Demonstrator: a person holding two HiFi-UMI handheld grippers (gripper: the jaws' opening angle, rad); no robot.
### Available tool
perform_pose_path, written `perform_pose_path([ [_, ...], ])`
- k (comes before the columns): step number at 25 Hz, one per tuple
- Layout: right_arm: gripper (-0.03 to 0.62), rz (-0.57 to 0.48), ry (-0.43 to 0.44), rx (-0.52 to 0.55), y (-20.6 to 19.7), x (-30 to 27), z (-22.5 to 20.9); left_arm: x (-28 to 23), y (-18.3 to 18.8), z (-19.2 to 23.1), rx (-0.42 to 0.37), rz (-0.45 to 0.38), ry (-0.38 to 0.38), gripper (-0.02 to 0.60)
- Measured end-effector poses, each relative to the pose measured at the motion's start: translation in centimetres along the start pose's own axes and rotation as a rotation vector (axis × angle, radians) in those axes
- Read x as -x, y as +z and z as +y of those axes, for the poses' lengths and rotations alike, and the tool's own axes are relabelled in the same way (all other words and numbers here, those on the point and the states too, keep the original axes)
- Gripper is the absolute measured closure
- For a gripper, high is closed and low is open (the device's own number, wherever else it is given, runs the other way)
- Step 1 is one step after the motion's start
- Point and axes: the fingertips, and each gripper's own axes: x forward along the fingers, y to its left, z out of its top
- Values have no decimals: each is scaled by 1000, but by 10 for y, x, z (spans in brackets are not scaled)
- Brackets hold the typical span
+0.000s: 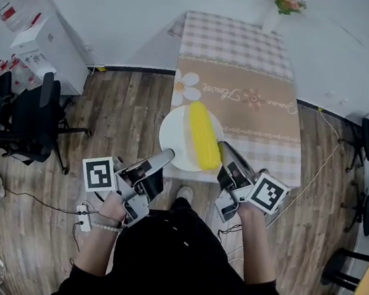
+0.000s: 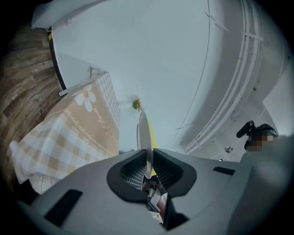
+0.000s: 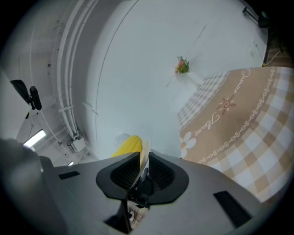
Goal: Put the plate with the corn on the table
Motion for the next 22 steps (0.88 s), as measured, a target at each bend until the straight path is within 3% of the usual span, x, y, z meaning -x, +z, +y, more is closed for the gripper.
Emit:
perform_pose_path([
  [13, 505, 82, 49, 8, 58, -30, -42, -60, 32, 17, -16, -86, 19, 534],
  [22, 505, 112, 59, -12, 70, -41, -54, -74, 43, 19, -28, -109, 45, 534],
])
